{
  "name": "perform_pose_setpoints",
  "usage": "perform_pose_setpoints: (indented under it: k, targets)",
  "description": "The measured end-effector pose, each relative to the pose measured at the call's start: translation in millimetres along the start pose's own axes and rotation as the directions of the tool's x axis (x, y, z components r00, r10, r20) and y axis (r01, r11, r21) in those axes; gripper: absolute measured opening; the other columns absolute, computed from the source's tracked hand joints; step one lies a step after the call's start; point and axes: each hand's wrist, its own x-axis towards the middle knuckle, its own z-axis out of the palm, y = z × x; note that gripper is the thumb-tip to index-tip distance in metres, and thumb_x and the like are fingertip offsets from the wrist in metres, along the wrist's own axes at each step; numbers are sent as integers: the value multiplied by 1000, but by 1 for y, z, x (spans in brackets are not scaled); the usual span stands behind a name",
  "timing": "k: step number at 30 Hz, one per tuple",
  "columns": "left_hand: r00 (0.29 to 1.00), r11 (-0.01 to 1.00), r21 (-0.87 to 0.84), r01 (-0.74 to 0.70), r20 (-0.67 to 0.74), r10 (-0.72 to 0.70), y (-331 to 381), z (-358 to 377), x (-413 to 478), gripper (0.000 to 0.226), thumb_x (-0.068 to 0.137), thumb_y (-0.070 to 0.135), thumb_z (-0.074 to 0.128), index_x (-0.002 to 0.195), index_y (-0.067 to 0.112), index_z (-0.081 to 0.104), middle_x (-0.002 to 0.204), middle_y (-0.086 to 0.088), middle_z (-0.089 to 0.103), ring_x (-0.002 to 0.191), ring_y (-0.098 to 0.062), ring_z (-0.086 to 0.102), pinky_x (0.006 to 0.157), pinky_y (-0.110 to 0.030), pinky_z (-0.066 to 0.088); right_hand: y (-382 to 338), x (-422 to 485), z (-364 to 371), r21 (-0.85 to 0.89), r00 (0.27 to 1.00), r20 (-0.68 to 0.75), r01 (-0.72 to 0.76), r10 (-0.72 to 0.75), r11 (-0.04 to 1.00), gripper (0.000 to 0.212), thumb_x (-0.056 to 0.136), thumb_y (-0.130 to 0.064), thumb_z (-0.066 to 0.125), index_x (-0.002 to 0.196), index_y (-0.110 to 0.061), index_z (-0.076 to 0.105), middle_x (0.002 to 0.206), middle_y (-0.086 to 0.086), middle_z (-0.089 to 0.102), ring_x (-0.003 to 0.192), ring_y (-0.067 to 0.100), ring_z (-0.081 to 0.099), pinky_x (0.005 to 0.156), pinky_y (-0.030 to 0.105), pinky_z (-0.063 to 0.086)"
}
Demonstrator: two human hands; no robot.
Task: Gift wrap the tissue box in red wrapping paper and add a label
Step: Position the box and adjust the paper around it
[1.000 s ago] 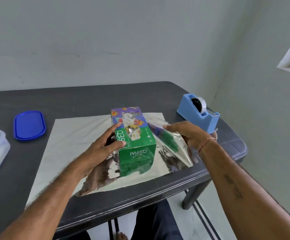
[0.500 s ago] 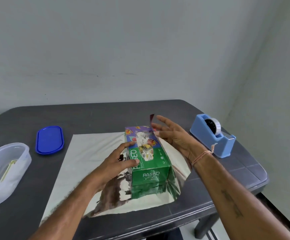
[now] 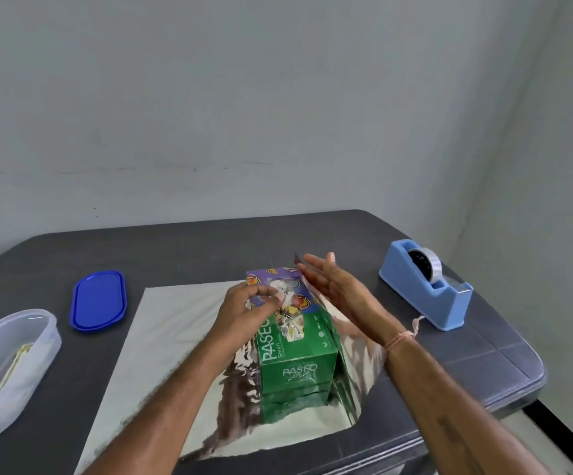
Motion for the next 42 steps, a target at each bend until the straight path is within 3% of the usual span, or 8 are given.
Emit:
perform_pose_setpoints:
  k: [6,11,16,21,26,34,38,42]
  targets:
    - [989,992,24,122,-82,-120,16,21,40,77,72,77,69,76,-1,67,84,1,71,80,-14,66,88,-39,57,-3,-21,12,-91,1000,17,1,0,996,42,93,-62,41,127,-41,55,136,-9,64,129,6,59,103,18,46]
    - [976,978,116,173,-157,-153,18,39,57,51,74,56,82,50,17,60,60,6,66,66,-18,66,69,-34,50,-3,-28,9,-100,999,-26,33,-36,994,45,104,-55,37,146,-39,35,129,-24,58,130,-4,54,83,0,44]
    - [963,969,92,228,-169,-211,18,45,57,42,77,52,84,77,10,78,83,-4,77,82,-17,70,88,-43,58,-4,-26,2,-128,999,-22,25,-28,991,38,105,-53,37,140,-38,38,124,-23,62,126,-3,58,83,1,44]
    - [955,963,74,261,-168,-246,26,45,52,67,68,81,73,48,17,63,65,-9,62,87,-34,69,77,-36,51,0,-22,0,-200,999,31,30,-24,979,77,98,-69,29,163,-31,10,163,-4,37,142,8,47,77,-3,40]
    - [971,957,215,193,-184,-154,13,43,85,92,41,109,50,87,33,74,127,2,68,126,-23,58,106,-58,44,-6,-19,-3,-213,1000,25,4,2,977,77,99,-69,16,164,-29,4,161,0,41,136,7,53,81,5,35]
    - [965,922,288,259,-30,-262,30,50,118,57,40,87,67,39,30,58,52,12,58,84,-26,71,107,-66,44,-8,-12,-9,-262,999,30,-22,31,965,73,98,-71,15,159,-32,24,153,0,52,124,-2,59,76,7,38]
    - [968,929,274,250,-65,-242,14,54,134,27,49,57,68,43,31,66,46,10,61,73,-24,68,102,-64,49,-2,-11,-9,-180,999,-2,41,-42,983,41,106,-48,46,143,-31,46,134,-6,67,116,1,66,78,3,50]
    - [970,950,199,241,-89,-227,-2,52,140,27,57,51,73,62,24,75,63,5,74,81,-25,74,92,-54,57,17,0,-18,-230,966,-197,122,-169,965,37,89,-17,79,123,-26,68,112,-1,76,106,20,72,96,38,59]
